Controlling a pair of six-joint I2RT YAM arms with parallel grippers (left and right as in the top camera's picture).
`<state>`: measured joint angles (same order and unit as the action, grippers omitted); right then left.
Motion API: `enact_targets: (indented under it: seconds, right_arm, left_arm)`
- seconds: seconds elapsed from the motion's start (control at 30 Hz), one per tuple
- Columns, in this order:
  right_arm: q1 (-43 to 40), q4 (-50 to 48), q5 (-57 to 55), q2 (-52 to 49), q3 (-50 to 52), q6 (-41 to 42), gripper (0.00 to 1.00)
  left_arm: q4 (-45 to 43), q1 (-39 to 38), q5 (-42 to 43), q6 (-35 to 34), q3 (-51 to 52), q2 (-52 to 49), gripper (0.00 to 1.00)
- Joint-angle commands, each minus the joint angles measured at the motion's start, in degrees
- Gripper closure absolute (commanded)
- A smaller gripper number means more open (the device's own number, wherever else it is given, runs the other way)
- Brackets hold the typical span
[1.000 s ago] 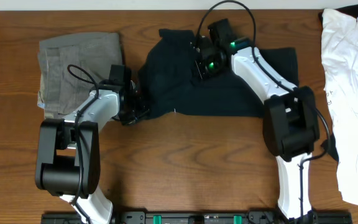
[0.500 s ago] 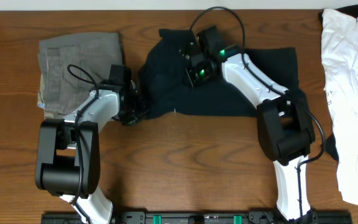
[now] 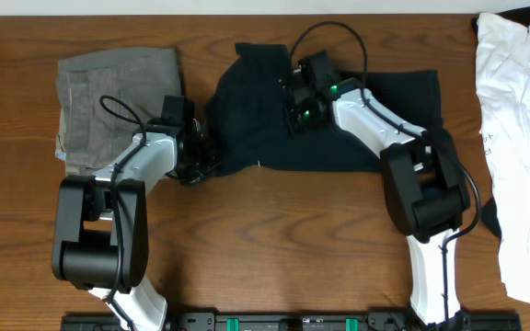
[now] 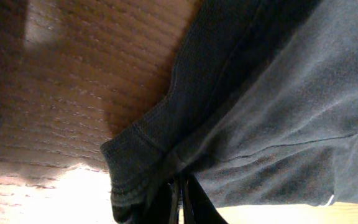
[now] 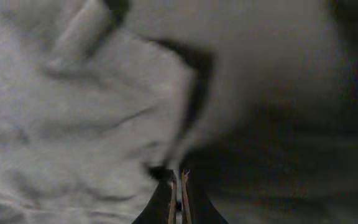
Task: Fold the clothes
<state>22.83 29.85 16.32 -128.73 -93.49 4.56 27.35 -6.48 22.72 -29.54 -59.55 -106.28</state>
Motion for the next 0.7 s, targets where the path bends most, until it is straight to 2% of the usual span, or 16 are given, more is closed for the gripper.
enact_targets:
  seconds: [0.0,0.2,0.37,0.6,0.67]
  right_arm:
    - [-1.3,-0.4,-4.1,1.0,0.2,1.9,0.96]
    - [-2.2,-0.8,-7.8,1.4,-0.5,2.7,0.98]
    - [-5.0,6.1,-6.0,5.5,-5.1,2.7,0.97]
    - [-12.6,18.9,-6.0,15.4,-6.8,2.7,0.89]
    - [-15.0,23.1,-6.0,17.7,-6.8,2.6,0.82]
  left_arm:
    - [0.6,0.3,-4.4,1.2,0.9,-0.8,0.93]
    - [0.6,0.3,-4.4,1.4,0.8,-0.8,0.93]
    - [0.6,0.3,-4.3,1.7,0.8,-0.5,0.94]
    - [2.9,0.2,-3.8,3.0,-2.9,6.1,0.94]
    - [3.8,-0.1,-3.7,3.3,-4.9,9.1,0.91]
